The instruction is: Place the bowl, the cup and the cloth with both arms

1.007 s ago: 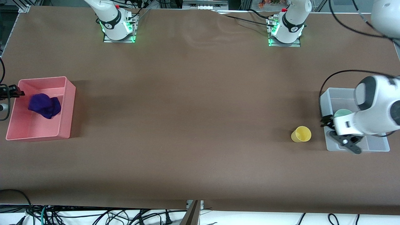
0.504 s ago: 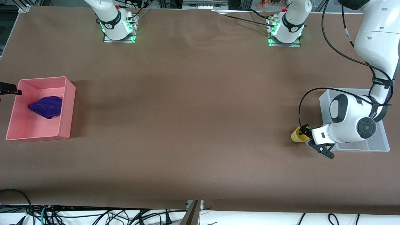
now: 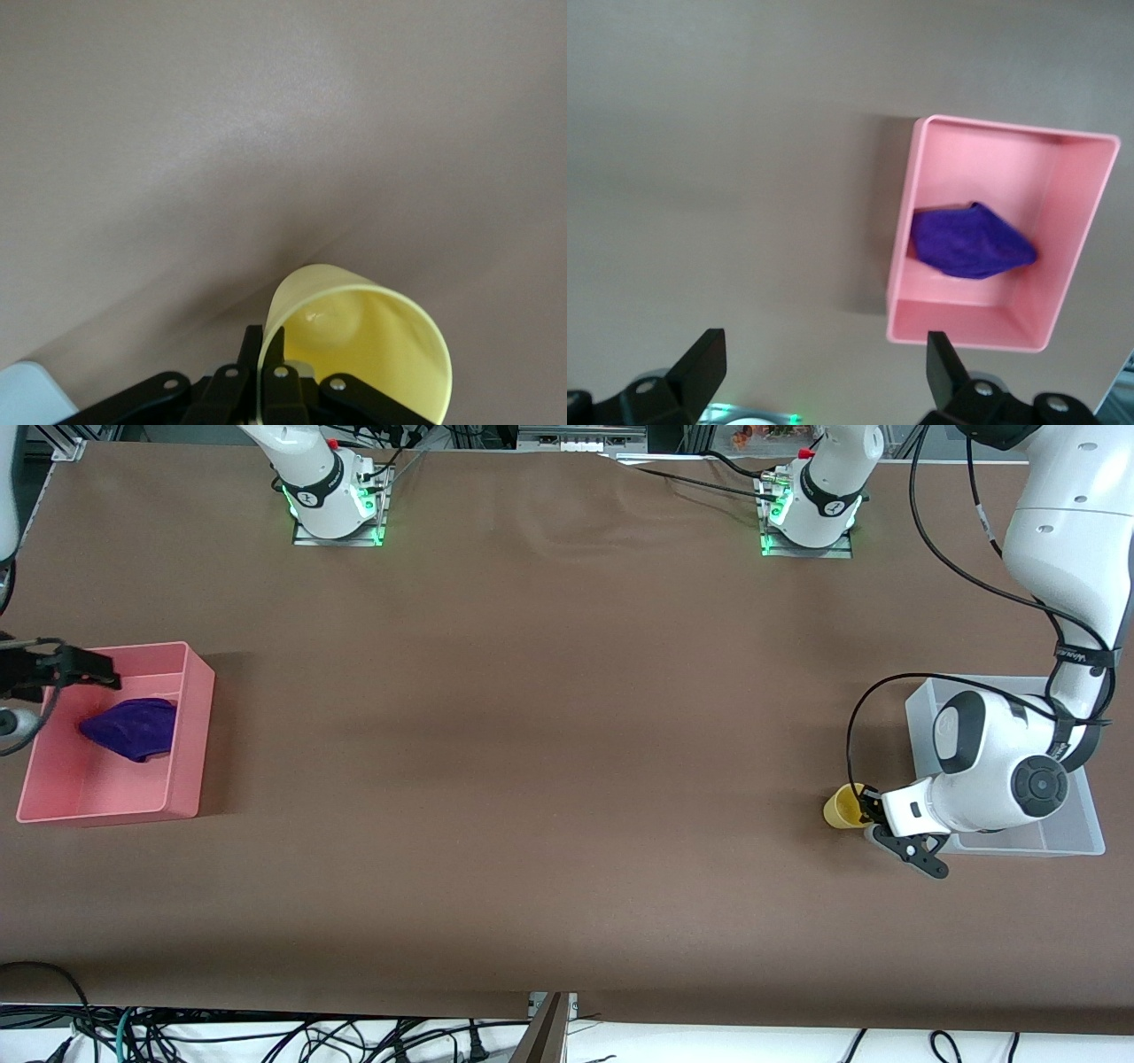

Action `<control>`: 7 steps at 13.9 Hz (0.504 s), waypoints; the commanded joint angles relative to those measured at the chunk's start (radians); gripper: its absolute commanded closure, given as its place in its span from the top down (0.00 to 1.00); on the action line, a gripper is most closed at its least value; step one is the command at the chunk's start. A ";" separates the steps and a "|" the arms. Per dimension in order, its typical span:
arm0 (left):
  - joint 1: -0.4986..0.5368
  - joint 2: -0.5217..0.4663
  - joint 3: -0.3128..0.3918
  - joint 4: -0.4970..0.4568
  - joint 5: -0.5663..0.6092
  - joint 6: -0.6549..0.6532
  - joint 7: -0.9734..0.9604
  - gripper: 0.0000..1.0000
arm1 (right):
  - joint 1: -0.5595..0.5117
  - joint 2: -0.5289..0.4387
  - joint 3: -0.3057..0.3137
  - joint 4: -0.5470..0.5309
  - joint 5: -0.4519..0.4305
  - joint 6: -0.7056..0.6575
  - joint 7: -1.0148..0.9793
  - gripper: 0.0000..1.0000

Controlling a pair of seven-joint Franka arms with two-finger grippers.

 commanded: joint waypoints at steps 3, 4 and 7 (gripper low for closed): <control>0.013 -0.200 0.011 0.037 -0.003 -0.306 0.063 0.00 | -0.016 -0.037 0.026 -0.007 -0.006 0.053 0.087 1.00; 0.037 -0.223 0.017 0.037 -0.001 -0.334 0.128 0.00 | -0.016 -0.060 0.026 -0.007 -0.005 0.077 0.096 1.00; 0.168 -0.211 0.017 0.024 0.070 -0.322 0.330 0.00 | -0.016 -0.106 0.028 -0.025 -0.003 0.082 0.090 1.00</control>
